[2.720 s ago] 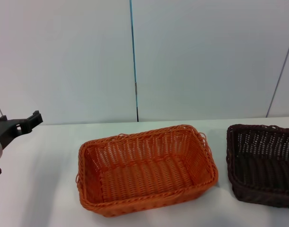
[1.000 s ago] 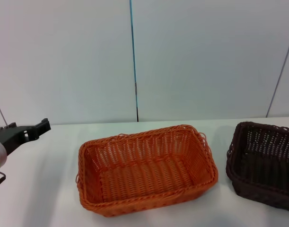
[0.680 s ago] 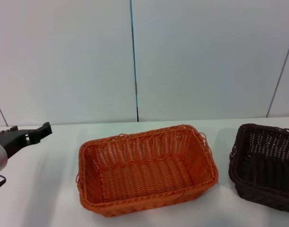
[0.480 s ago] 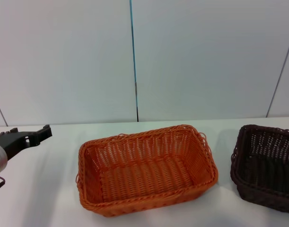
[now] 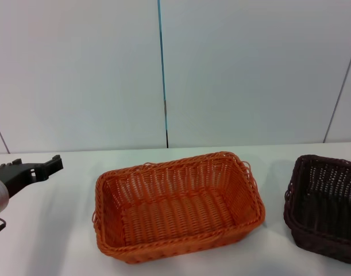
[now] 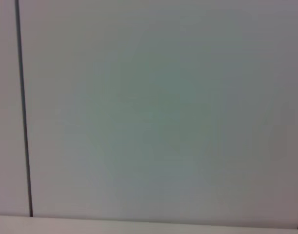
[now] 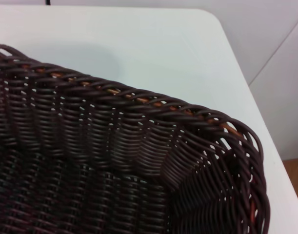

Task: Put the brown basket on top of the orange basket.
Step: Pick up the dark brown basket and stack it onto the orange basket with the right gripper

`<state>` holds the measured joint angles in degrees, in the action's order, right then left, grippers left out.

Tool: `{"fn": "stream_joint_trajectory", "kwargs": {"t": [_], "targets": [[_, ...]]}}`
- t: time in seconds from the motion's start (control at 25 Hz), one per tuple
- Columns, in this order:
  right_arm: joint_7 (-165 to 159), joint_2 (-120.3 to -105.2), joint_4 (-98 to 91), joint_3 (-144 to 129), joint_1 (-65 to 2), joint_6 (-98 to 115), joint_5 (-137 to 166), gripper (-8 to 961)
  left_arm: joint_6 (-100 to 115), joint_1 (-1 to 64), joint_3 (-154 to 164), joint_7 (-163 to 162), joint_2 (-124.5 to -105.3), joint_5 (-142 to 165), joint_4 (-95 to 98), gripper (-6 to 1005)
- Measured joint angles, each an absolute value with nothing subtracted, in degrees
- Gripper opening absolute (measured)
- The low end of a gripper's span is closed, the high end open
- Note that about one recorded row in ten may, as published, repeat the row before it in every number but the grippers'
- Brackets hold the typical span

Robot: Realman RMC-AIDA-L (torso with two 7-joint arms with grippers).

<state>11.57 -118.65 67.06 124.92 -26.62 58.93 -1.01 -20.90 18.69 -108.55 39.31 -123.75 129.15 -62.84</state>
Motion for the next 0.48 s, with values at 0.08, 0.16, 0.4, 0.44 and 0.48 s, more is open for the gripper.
{"fn": "stream_joint_trajectory", "kwargs": {"t": [0.08, 0.16, 0.4, 0.44, 0.48], "targets": [[13.1, -118.59, 67.3, 125.8, -27.0, 60.2, -0.8, 241, -20.9, 18.7, -108.5, 39.3, -123.74, 129.2, -62.7, 935], [13.6, -118.53, 67.5, 126.4, -27.2, 60.8, -0.7, 241, -20.9, 18.7, -108.5, 39.4, -123.71, 129.2, -62.3, 935], [15.2, -118.47, 67.8, 127.3, -27.2, 61.3, -0.8, 240, -20.9, 18.7, -108.4, 39.4, -123.71, 129.2, -62.0, 935], [15.6, -118.46, 67.8, 127.5, -27.2, 61.5, -0.9, 240, -20.8, 18.7, -108.4, 39.5, -123.74, 129.2, -61.9, 935], [15.9, -118.42, 68.1, 127.9, -27.2, 61.9, -0.9, 240, -20.8, 18.7, -108.4, 39.5, -123.74, 129.2, -61.9, 935]]}}
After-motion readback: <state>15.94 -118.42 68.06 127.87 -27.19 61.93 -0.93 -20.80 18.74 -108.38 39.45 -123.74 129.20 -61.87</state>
